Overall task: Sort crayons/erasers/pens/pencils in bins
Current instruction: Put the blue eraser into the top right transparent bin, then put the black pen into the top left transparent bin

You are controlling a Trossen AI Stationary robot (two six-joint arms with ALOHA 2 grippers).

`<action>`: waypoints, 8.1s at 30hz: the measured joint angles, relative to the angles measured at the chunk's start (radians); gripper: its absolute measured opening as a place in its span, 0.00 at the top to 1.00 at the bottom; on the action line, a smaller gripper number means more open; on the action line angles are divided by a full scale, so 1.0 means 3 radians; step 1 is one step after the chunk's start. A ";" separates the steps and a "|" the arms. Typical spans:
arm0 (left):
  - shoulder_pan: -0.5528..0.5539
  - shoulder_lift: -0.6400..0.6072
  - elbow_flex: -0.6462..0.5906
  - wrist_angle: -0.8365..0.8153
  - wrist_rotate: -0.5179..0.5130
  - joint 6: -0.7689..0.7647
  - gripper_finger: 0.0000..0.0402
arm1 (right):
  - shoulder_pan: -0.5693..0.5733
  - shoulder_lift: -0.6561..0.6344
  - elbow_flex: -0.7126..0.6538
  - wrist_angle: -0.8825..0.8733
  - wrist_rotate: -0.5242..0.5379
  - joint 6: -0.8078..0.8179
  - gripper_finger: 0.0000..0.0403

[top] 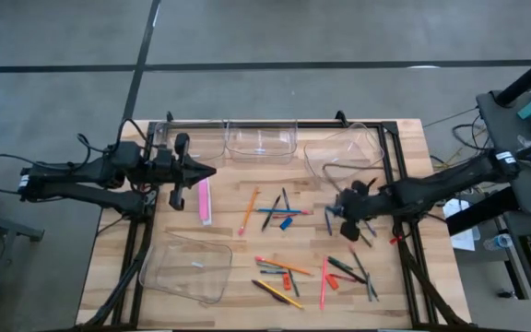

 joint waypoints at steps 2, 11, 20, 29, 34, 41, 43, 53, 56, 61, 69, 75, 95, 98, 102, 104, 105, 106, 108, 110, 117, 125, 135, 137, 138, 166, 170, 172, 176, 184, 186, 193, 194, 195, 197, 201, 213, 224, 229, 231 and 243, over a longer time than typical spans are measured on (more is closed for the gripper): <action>0.0000 0.0027 0.0000 0.0086 0.0000 0.0001 1.00 | -0.0062 -0.0204 0.0069 0.0013 0.0308 -0.0103 0.96; 0.0000 0.0204 -0.0001 0.0221 0.0000 0.0003 1.00 | -0.0965 -0.0507 0.0118 -0.0090 0.0550 -0.0648 0.97; 0.0000 0.0369 0.0004 0.0236 -0.0019 0.0004 1.00 | -0.2562 0.0084 0.0118 0.0383 -0.0793 -0.1465 0.97; 0.0000 0.0329 0.0004 0.0409 -0.0083 0.0005 1.00 | -0.3399 0.1045 0.0183 0.0694 -0.1505 -0.1667 0.97; 0.0000 0.0326 0.0004 0.0403 -0.0083 0.0005 1.00 | -0.3496 0.1581 0.0425 0.0761 -0.1504 -0.1653 0.97; -0.0001 0.0361 0.0004 0.0408 -0.0083 0.0003 1.00 | -0.3491 0.1987 0.0760 0.0996 -0.1351 -0.1485 0.97; -0.0001 0.0357 0.0004 0.0394 -0.0083 0.0003 1.00 | -0.3494 0.2028 0.0841 0.0991 -0.1131 -0.1479 0.97; -0.0001 0.0350 0.0004 0.0389 -0.0082 0.0001 1.00 | -0.3778 0.2030 0.1103 0.0723 -0.0897 -0.1443 0.97; 0.0000 0.0344 0.0004 0.0393 -0.0081 0.0000 1.00 | -0.3921 0.2016 0.1111 0.0651 -0.0886 -0.1446 0.97; 0.0000 0.0343 0.0004 0.0393 -0.0081 0.0000 1.00 | -0.4128 0.2011 0.1110 0.0489 -0.0617 -0.1529 0.97; 0.0000 0.0343 0.0004 0.0392 -0.0081 -0.0001 1.00 | -0.4199 0.1870 0.1109 0.0232 -0.0908 -0.1861 0.97; -0.0001 0.0343 0.0004 0.0394 -0.0081 -0.0008 1.00 | -0.4055 0.1608 0.1106 -0.0257 -0.1137 -0.2145 0.97; 0.0000 0.0683 0.0005 0.0605 -0.0187 0.0005 1.00 | -0.3946 0.0966 0.1096 -0.0671 -0.1170 -0.2253 0.54; 0.0000 0.0710 0.0010 0.0663 -0.0188 0.0005 1.00 | -0.3942 0.0959 0.1091 -0.0667 -0.1175 -0.2388 0.54; -0.0001 0.0716 0.0010 0.0761 -0.0188 0.0005 1.00 | -0.3861 0.1051 0.1024 -0.0667 -0.1000 -0.2441 0.57; -0.0001 0.0717 0.0010 0.0803 -0.0190 0.0004 1.00 | -0.3780 0.1115 0.0981 -0.0729 -0.0720 -0.2438 0.58; -0.0001 0.0712 0.0010 0.0808 -0.0189 0.0004 1.00 | -0.3742 0.1137 0.0969 -0.0769 -0.0585 -0.2410 0.58; -0.0001 0.0707 0.0010 0.0819 -0.0190 0.0004 1.00 | -0.3714 0.1151 0.0956 -0.0794 -0.0502 -0.2339 0.58; -0.0001 0.0689 0.0011 0.0831 -0.0191 0.0000 1.00 | -0.3660 0.1142 0.0937 -0.0858 -0.0490 -0.2222 0.57; -0.0001 0.0683 0.0011 0.0828 -0.0191 -0.0070 1.00 | -0.3588 0.1078 0.0923 -0.0840 -0.0594 -0.2152 0.57; -0.0001 0.0792 0.0171 0.0220 -0.0606 -0.0203 1.00 | -0.3276 0.0430 0.0885 -0.0511 -0.1391 -0.1949 0.59; 0.0004 0.1277 0.0656 -0.0870 -0.1053 -0.0541 1.00 | -0.2636 -0.0459 0.0525 0.0254 -0.1575 -0.1725 0.61; 0.0004 0.2172 0.0974 -0.1137 -0.0843 -0.0792 0.99 | -0.2019 -0.1028 -0.0026 0.1023 -0.1576 -0.1494 0.61; 0.0003 0.2331 0.1039 -0.1143 -0.0838 -0.0792 0.95 | -0.1952 -0.1079 -0.0114 0.1103 -0.1575 -0.1494 0.61; 0.0003 0.2409 0.1074 -0.1141 -0.0838 -0.0792 0.92 | -0.1928 -0.1108 -0.0158 0.1133 -0.1574 -0.1494 0.61; 0.0066 0.4019 0.2067 -0.1828 -0.0624 -0.1397 0.54 | -0.1889 -0.1289 -0.0397 0.1356 -0.1567 -0.1468 0.61; 0.0079 0.4143 0.2113 -0.1834 -0.0627 -0.1467 0.54 | -0.1889 -0.1289 -0.0401 0.1327 -0.1567 -0.1470 0.61; 0.0094 0.4170 0.2113 -0.1837 -0.0627 -0.1502 0.54 | -0.1889 -0.1289 -0.0405 0.1324 -0.1567 -0.1470 0.61; 0.0107 0.4230 0.2103 -0.1824 -0.0626 -0.1574 0.54 | -0.1889 -0.1289 -0.0406 0.1324 -0.1567 -0.1475 0.61; 0.0111 0.4258 0.2011 -0.1805 -0.0615 -0.1581 0.54 | -0.1889 -0.1289 -0.0412 0.1322 -0.1566 -0.1476 0.61; 0.0111 0.4259 0.2007 -0.1788 -0.0615 -0.1581 0.54 | -0.1889 -0.1289 -0.0413 0.1323 -0.1566 -0.1476 0.61; 0.0111 0.4366 0.1991 -0.1641 -0.0600 -0.1581 0.54 | -0.1889 -0.1289 -0.0415 0.1324 -0.1563 -0.1477 0.61; 0.0111 0.4377 0.1991 -0.1613 -0.0599 -0.1581 0.54 | -0.1889 -0.1289 -0.0415 0.1324 -0.1563 -0.1477 0.61; 0.0111 0.4384 0.1993 -0.1624 -0.0597 -0.1580 0.54 | -0.1889 -0.1289 -0.0415 0.1324 -0.1563 -0.1477 0.61; 0.0111 0.4411 0.1993 -0.1635 -0.0578 -0.1581 0.54 | -0.1889 -0.1289 -0.0415 0.1324 -0.1562 -0.1477 0.61; 0.0111 0.4418 0.1993 -0.1637 -0.0561 -0.1629 0.54 | -0.1889 -0.1289 -0.0416 0.1324 -0.1561 -0.1479 0.61; 0.0111 0.4381 0.1993 -0.1641 -0.0475 -0.1748 0.81 | -0.1889 -0.1281 -0.0421 0.1301 -0.1509 -0.1517 0.61; 0.0112 0.4247 0.2025 -0.1669 -0.0281 -0.1749 0.94 | -0.1889 -0.1281 -0.0421 0.1300 -0.1509 -0.1539 0.61; 0.0112 0.3924 0.2104 -0.1671 -0.0215 -0.1672 0.95 | -0.1889 -0.1281 -0.0421 0.1300 -0.1509 -0.1540 0.61; 0.0116 0.3742 0.2112 -0.1684 -0.0229 -0.1504 0.95 | -0.1890 -0.1280 -0.0422 0.1300 -0.1509 -0.1540 0.61; 0.1054 0.2666 0.2202 -0.3329 -0.1152 -0.0297 0.95 | -0.1890 -0.1280 -0.0422 0.1299 -0.1508 -0.1535 0.61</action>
